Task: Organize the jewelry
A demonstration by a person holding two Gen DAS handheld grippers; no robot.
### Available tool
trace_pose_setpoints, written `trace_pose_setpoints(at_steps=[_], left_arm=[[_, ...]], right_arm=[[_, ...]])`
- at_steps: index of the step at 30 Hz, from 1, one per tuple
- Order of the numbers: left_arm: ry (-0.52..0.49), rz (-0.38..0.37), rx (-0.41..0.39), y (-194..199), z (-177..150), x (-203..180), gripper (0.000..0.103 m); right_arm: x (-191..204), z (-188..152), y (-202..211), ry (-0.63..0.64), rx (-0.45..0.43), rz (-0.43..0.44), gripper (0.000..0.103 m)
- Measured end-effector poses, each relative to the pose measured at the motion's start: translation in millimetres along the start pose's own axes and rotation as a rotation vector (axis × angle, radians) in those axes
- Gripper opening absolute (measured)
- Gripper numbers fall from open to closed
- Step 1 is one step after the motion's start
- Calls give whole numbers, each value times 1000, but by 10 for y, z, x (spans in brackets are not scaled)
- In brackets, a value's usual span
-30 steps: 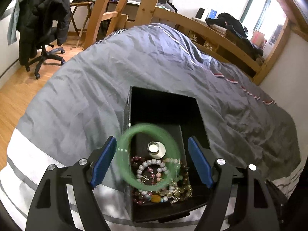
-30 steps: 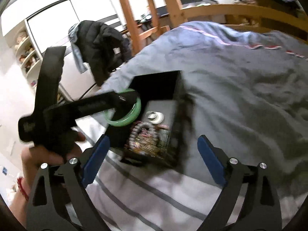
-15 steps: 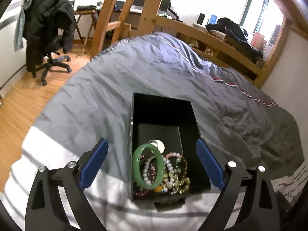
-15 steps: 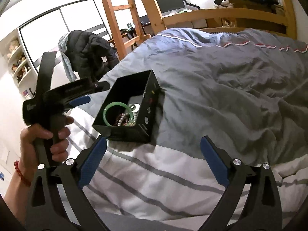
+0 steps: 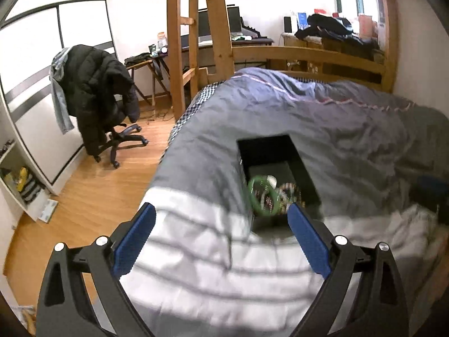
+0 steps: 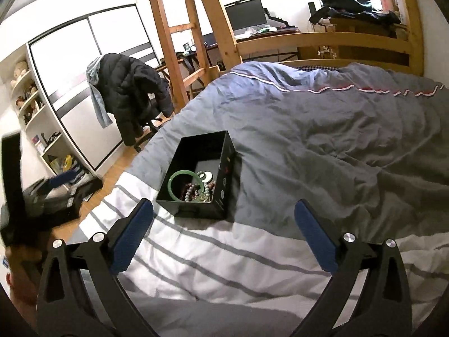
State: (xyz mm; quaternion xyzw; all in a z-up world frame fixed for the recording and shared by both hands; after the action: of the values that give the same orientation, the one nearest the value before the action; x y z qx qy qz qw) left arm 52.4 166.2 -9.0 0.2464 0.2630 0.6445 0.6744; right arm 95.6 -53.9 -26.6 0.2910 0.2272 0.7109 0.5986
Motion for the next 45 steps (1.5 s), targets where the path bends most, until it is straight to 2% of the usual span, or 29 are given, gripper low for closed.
trace_pose_setpoints(at_steps=[4, 7, 12, 21, 28, 35, 45], left_arm=[[26, 61, 6, 189, -269, -21, 94], [77, 42, -4, 260, -377, -35, 94], [57, 52, -39, 374, -432, -129, 94], [101, 53, -110, 427, -517, -85, 94], [82, 44, -87, 368, -552, -124, 94], [138, 15, -62, 335, -588, -30, 94], [96, 30, -56, 335, -589, -100, 94]], right_arm=[[80, -58, 240, 42, -6, -17, 99], [134, -115, 344, 55, 2, -12, 99], [207, -149, 531, 81, -22, -13, 99], [302, -162, 628, 108, -43, -29, 99], [343, -215, 584, 115, -28, -36, 99], [361, -240, 579, 115, -23, -35, 99], [359, -257, 572, 122, -21, -41, 99]])
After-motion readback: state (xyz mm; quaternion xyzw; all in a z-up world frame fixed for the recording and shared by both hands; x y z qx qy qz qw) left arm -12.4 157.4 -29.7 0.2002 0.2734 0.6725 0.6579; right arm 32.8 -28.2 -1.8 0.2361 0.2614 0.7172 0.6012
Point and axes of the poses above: each gripper's, at about its wrist camera, not at the fingertips, and y roughly against the way its jaws point, x to its left, z to its top, the point moved 7 cm from there along -y, roughly the way its jaws point, and after that the axes turned 15 degrees about -z, right-handed, at the moved point
